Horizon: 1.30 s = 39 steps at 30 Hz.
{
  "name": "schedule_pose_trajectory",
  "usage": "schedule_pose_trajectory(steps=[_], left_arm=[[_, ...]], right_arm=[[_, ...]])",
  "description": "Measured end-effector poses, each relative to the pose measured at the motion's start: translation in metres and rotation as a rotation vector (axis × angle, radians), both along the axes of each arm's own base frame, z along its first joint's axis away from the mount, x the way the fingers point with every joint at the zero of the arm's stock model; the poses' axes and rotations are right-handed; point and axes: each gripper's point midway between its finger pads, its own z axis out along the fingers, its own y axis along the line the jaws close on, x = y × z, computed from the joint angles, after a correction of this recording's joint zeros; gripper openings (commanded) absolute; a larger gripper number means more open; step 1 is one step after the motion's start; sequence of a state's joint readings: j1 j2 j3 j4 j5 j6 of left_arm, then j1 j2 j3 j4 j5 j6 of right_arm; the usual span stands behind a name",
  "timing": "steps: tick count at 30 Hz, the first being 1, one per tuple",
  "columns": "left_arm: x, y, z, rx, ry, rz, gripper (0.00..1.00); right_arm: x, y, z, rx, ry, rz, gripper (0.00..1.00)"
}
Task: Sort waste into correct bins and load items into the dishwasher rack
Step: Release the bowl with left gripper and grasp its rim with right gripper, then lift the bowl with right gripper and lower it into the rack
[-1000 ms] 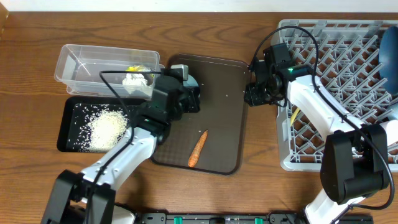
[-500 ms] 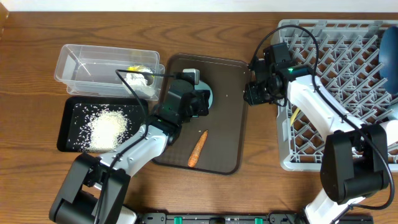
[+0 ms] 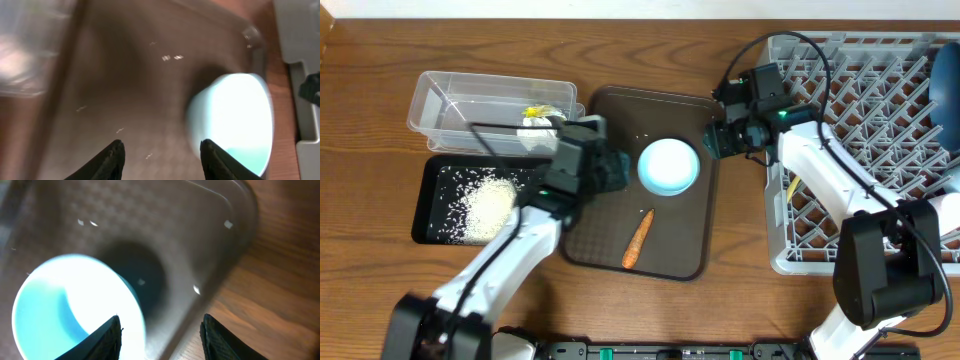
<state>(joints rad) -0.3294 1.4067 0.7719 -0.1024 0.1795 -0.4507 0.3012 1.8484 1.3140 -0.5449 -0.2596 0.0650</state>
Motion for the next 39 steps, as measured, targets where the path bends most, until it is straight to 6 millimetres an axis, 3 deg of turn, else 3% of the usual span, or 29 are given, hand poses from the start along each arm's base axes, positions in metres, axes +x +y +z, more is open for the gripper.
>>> schedule_pose_trajectory(steps=[5,9,19,30,35,39], left_arm=[[-0.015,0.028,0.0,0.022,0.071,0.06,0.52],[-0.019,0.034,-0.003,0.028,0.093,0.074,0.52],[-0.019,0.034,-0.003,0.028,0.094,0.074,0.52],[-0.02,0.034,-0.004,0.03,0.099,0.074,0.53],[-0.02,0.034,-0.004,0.03,0.1,0.073,0.53],[-0.021,0.034,-0.004,0.031,0.102,0.073,0.53]], right_arm=[[-0.004,0.033,0.006,0.014,-0.046,0.072,0.5],[-0.014,0.048,0.004,-0.013,-0.049,0.107,0.49],[-0.009,0.027,-0.017,-0.159,-0.04,0.013,0.5],[-0.003,0.023,-0.021,-0.172,-0.05,-0.027,0.5],[-0.005,0.026,-0.033,-0.159,-0.009,-0.041,0.49],[-0.009,0.026,-0.039,-0.156,0.015,-0.042,0.3]])
